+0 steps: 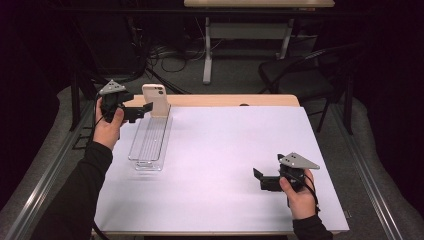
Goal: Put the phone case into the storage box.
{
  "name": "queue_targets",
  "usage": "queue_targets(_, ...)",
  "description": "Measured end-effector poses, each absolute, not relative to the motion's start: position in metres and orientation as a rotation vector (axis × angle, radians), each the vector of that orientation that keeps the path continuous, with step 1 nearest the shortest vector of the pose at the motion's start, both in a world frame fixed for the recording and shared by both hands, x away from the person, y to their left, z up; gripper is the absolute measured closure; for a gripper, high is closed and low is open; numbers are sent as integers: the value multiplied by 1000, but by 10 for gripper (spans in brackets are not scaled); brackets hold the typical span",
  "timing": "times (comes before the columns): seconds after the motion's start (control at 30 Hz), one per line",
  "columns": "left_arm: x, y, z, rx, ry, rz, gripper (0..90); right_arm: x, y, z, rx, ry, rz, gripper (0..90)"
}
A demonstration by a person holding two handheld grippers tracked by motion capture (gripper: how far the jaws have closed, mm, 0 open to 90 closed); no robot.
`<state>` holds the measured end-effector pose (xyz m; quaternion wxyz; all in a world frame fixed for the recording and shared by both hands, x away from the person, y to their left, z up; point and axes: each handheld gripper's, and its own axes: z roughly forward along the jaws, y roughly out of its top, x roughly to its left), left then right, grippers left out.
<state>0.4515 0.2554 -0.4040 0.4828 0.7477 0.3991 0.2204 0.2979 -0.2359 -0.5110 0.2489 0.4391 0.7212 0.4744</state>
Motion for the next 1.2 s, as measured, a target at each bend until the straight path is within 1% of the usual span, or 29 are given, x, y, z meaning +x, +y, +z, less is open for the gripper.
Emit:
queue_targets(0.2,434,245,-400,1857,924,510,109,296,-234,-508,1189,1964,1303,0)
queue_targets(0.33,421,237,-395,1875,886,511,66,294,-233,-505,1176,1971,1310,0)
queue_targets(0.5,402,227,-392,1889,852,480,66,293,-235,-504,1168,1976,1323,0)
queue_targets(0.7,381,214,-399,1922,827,454,67,290,-235,-502,1149,1981,1320,0)
queue_targets(0.9,359,203,-407,1905,791,453,66,286,-237,-500,1142,1975,1300,0)
queue_targets(1.1,343,193,-421,1919,768,446,10,283,-240,-503,1152,1967,1297,0)
queue_targets(1.2,336,191,-429,1925,763,442,5,281,-240,-503,1150,1971,1291,0)
